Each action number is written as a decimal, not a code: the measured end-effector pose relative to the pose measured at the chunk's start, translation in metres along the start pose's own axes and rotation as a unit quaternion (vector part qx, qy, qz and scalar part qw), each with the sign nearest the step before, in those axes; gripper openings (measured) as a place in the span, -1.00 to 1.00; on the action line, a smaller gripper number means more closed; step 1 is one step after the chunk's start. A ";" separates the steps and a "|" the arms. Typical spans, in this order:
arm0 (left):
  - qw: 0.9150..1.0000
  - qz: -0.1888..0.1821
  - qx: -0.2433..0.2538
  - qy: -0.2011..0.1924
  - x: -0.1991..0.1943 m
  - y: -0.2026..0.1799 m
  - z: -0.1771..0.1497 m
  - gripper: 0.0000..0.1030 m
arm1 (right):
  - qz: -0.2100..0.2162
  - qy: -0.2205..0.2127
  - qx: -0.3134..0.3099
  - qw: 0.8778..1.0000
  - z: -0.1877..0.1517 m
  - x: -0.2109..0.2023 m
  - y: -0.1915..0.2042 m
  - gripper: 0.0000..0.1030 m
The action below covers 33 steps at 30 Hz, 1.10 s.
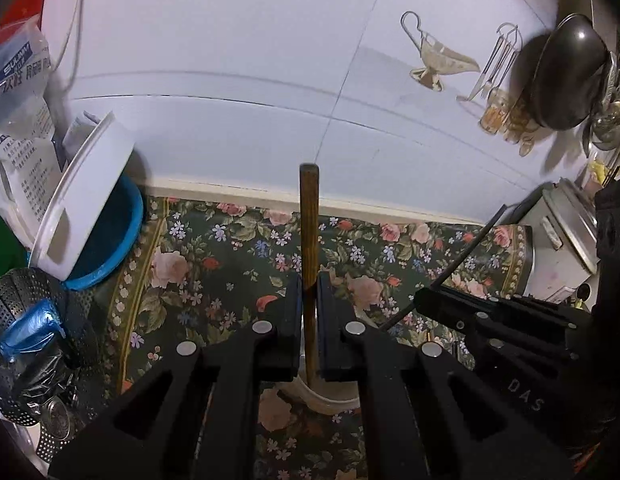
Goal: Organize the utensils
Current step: 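Open both grippers to drop the chopsticks into the white cup, then move both grippers back down to the remaining utensil pile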
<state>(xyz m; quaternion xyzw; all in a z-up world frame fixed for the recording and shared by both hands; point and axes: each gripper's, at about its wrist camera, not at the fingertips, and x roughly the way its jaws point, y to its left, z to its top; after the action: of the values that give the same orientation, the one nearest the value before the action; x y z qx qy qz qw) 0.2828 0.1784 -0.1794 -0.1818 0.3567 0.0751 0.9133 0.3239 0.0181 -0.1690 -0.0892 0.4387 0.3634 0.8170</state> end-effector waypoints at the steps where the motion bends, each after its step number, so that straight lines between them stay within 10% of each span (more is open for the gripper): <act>1: 1.000 0.003 0.001 0.001 0.001 0.000 0.000 -0.90 | 0.001 0.001 0.000 1.000 0.000 0.001 0.000 -0.90; 12: 0.999 0.028 0.013 0.006 -0.010 -0.008 -0.003 -0.73 | 0.016 -0.002 0.005 1.000 -0.004 -0.018 -0.004 -0.34; 33: 0.998 -0.009 0.060 -0.034 -0.062 -0.112 -0.018 -0.13 | -0.052 -0.067 0.003 0.996 -0.041 -0.123 -0.068 -0.33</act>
<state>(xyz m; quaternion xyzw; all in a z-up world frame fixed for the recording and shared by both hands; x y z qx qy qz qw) 0.2555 0.0673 -0.1182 -0.1269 0.3279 0.0510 0.9348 0.2997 -0.1132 -0.1086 -0.0849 0.3793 0.3236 0.8627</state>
